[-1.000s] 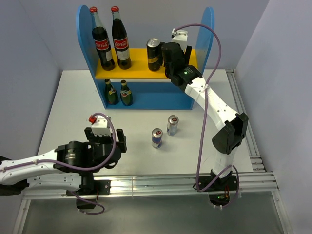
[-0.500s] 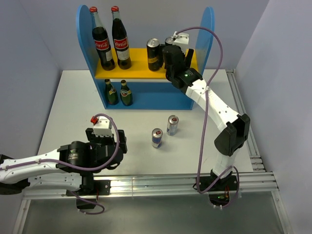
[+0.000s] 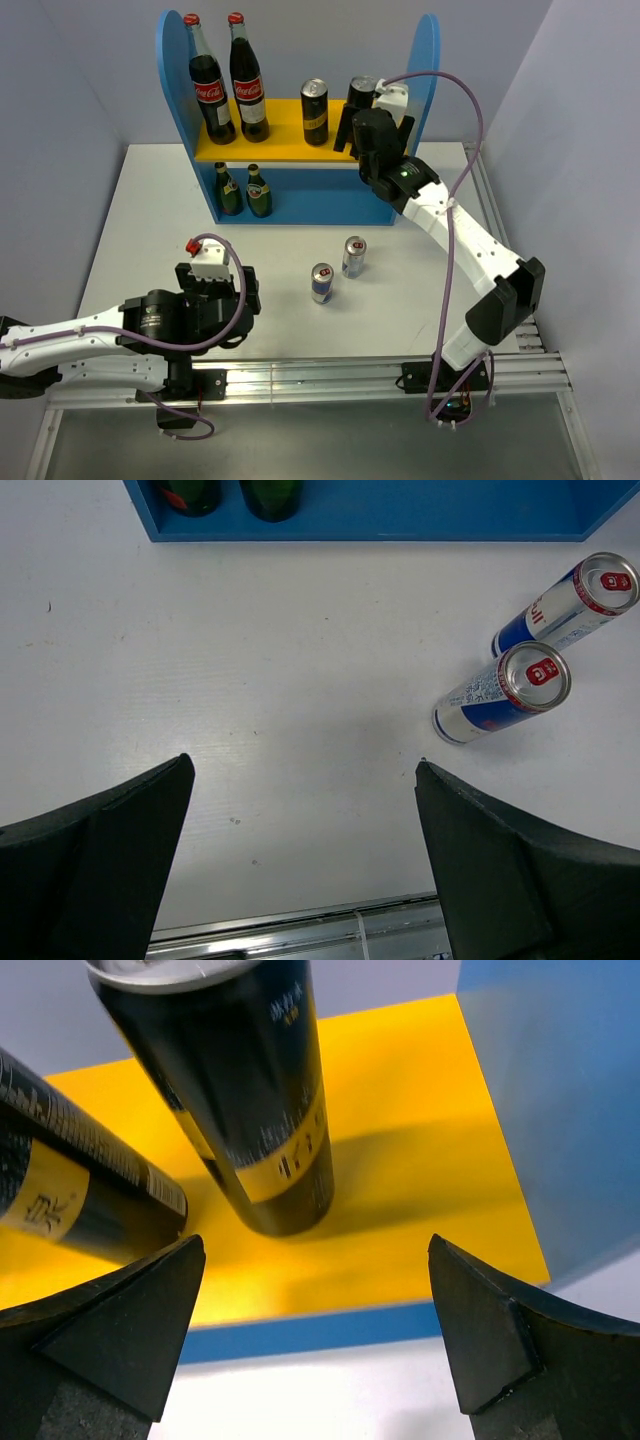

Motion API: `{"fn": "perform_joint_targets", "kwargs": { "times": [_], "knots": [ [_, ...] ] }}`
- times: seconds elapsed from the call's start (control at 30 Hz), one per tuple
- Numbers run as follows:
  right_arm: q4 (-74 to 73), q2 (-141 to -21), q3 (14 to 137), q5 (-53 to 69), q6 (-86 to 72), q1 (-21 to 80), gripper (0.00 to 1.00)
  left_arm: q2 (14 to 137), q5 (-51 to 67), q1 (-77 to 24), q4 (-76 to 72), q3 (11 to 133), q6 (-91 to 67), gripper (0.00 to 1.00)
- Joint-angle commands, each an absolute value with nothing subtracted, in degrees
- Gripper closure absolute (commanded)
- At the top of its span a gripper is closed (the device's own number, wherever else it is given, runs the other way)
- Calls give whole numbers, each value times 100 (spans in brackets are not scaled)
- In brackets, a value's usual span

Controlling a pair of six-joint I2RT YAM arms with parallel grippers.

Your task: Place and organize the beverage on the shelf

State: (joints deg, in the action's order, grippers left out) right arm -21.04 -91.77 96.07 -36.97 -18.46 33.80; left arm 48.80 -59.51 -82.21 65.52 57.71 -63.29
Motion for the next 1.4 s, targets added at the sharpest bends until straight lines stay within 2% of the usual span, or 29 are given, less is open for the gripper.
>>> {"fn": "perform_joint_targets", "kwargs": {
  "times": [0.0,0.23,0.37,0.53,0.7,0.83,1.07,1.37],
  "knots": [
    [-2065,-8615,9292,-3595,-2109,3471,0,4913,-6108,-8270,6645,5871,-6451,1],
    [-2135,-7413,8070,-4041,-2452,4033,0,5010,-6117,-8279,6671,5871,-6495,1],
    [-2320,-6480,7026,-4298,-2926,4752,0,5185,-5950,-8288,6023,5731,-5952,1],
    [-2671,-5338,5882,-4430,-3689,5440,0,6405,-5924,-8332,5846,5713,-6423,1],
    [-2952,-4773,4976,-4166,-4113,5712,0,7372,-5652,-8394,3696,4942,-5855,1],
    [-3243,-4527,4632,-4201,-4324,5774,0,7716,-5230,-8394,1054,4343,-4880,1],
    [-3252,-3955,4105,-4140,-4394,5775,0,8990,-5247,-8279,-832,4552,-3808,1],
    [-3305,-3797,3876,-4043,-4439,5783,0,10080,-5203,-7761,-1696,4965,-3436,1]
  ]
}}
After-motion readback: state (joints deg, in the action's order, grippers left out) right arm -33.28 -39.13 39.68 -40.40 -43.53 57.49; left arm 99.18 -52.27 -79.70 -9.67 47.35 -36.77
